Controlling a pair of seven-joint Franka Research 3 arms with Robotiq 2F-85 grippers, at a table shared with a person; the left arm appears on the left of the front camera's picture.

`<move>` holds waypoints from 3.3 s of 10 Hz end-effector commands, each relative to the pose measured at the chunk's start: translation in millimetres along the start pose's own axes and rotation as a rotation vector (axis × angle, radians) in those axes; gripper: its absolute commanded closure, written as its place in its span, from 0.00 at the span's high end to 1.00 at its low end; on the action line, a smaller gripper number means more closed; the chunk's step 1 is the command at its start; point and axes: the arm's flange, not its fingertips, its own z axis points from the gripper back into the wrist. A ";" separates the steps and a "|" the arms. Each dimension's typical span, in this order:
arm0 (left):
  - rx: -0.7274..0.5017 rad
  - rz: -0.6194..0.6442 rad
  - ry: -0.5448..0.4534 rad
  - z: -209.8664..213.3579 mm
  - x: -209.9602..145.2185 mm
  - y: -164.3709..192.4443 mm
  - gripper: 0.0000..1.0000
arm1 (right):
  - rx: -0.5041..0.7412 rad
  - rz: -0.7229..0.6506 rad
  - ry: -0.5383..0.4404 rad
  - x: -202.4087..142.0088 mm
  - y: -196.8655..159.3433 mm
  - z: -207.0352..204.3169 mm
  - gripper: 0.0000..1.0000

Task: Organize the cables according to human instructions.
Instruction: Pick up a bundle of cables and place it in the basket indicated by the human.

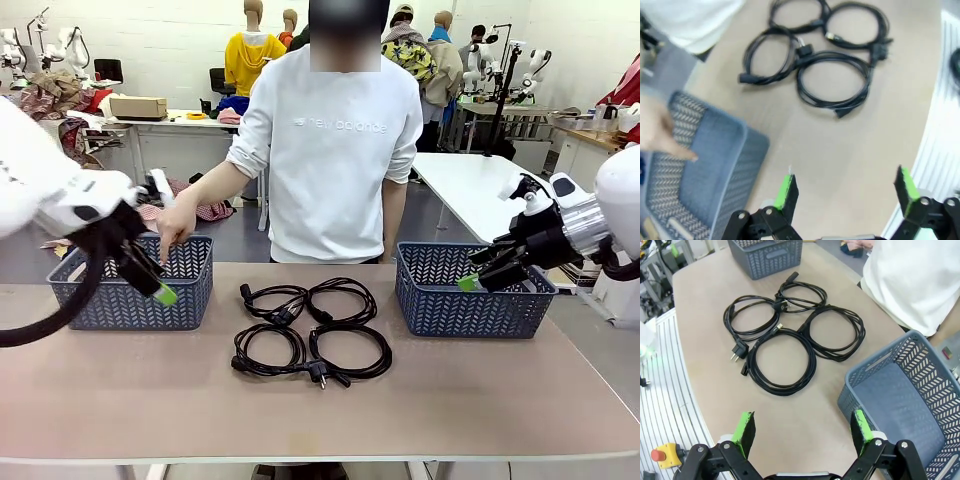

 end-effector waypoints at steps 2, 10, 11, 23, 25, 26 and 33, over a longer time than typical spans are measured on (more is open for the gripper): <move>-0.036 -0.183 0.131 -46.5 33.1 -16.6 1.00 | 0.010 0.019 -0.020 1.7 -5.0 -0.5 1.00; -0.123 -0.364 0.273 -158.0 73.6 -63.6 1.00 | 0.010 0.019 -0.020 1.7 -5.0 -0.5 1.00; -0.117 -0.370 0.273 -161.7 73.9 -64.8 1.00 | 0.010 0.019 -0.020 1.7 -5.0 -0.5 1.00; -0.112 -0.382 0.311 -187.5 81.0 -61.9 1.00 | 0.010 0.019 -0.020 1.7 -5.0 -0.5 1.00; -0.095 -0.388 0.344 -204.5 84.1 -58.5 1.00 | 0.010 0.019 -0.020 1.7 -5.0 -0.5 1.00; -0.085 -0.397 0.355 -213.3 86.7 -57.7 1.00 | 0.010 0.019 -0.020 1.7 -5.0 -0.5 1.00; -0.084 -0.415 0.428 -250.3 111.8 -49.1 1.00 | 0.010 0.019 -0.020 1.7 -5.0 -0.5 1.00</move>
